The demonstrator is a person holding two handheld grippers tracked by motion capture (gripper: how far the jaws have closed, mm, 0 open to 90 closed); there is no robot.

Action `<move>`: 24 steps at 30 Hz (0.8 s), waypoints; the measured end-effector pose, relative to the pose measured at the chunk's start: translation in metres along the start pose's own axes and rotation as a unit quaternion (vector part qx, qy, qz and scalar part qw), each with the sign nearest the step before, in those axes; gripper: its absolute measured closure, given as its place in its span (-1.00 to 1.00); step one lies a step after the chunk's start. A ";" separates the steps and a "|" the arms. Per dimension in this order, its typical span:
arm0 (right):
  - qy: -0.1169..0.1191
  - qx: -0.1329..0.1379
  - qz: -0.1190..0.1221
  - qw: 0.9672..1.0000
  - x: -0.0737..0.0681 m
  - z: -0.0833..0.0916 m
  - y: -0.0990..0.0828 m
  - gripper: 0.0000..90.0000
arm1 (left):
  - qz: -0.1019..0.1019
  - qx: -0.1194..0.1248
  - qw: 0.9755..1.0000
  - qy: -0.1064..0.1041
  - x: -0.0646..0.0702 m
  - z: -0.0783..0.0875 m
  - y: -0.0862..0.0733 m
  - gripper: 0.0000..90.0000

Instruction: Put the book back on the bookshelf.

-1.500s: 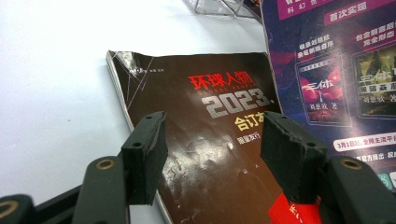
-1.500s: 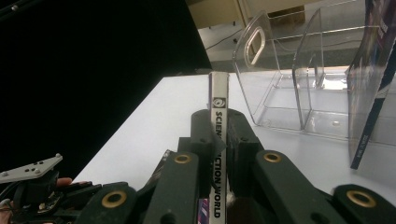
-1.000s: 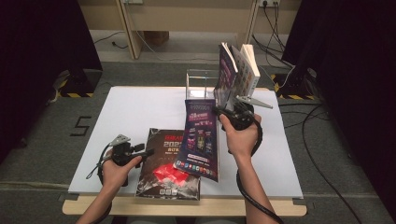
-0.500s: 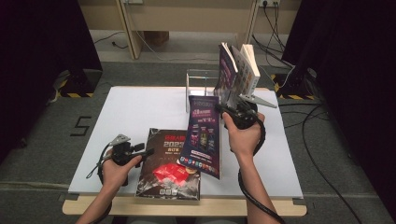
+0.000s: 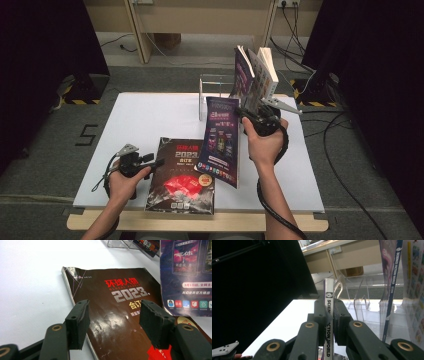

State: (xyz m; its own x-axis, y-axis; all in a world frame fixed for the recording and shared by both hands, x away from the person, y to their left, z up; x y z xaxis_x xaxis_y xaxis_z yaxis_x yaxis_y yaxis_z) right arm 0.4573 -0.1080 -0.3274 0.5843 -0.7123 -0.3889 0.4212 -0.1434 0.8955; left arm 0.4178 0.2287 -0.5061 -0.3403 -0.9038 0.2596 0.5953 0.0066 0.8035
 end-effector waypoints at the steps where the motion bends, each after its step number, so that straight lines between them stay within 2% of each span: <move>1: -0.001 0.002 0.000 1.000 0.000 0.001 0.001 0.85 | 0.000 0.000 1.000 0.000 0.000 0.000 0.000 -0.11; 11: -0.005 0.019 0.006 1.000 0.000 0.004 0.010 0.85 | 0.001 0.001 1.000 0.001 -0.001 0.001 0.001 -0.10; 12: -0.005 0.021 0.001 1.000 -0.001 0.005 0.012 0.85 | 0.001 0.001 1.000 0.002 -0.001 0.001 0.001 -0.10; 24: -0.017 0.046 0.017 0.999 0.000 0.009 0.025 0.85 | 0.002 0.002 1.000 0.002 -0.002 0.001 0.001 -0.10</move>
State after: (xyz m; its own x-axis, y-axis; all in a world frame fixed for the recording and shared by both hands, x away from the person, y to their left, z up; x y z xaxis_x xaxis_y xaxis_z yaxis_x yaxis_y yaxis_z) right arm 0.4614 -0.1177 -0.3026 0.5732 -0.7398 -0.3523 0.3346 -0.1811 0.9248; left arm 0.4181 0.2305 -0.5053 -0.3355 -0.9054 0.2600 0.5938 0.0110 0.8045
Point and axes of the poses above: each handheld gripper's, and its own axes: z roughly backward along the jaws, y roughly out of its top, x roughly to its right, the point moved 5 cm from there along -z, roughly forward along the jaws, and after that the axes turned 9 degrees about y, right-handed, at the moved point
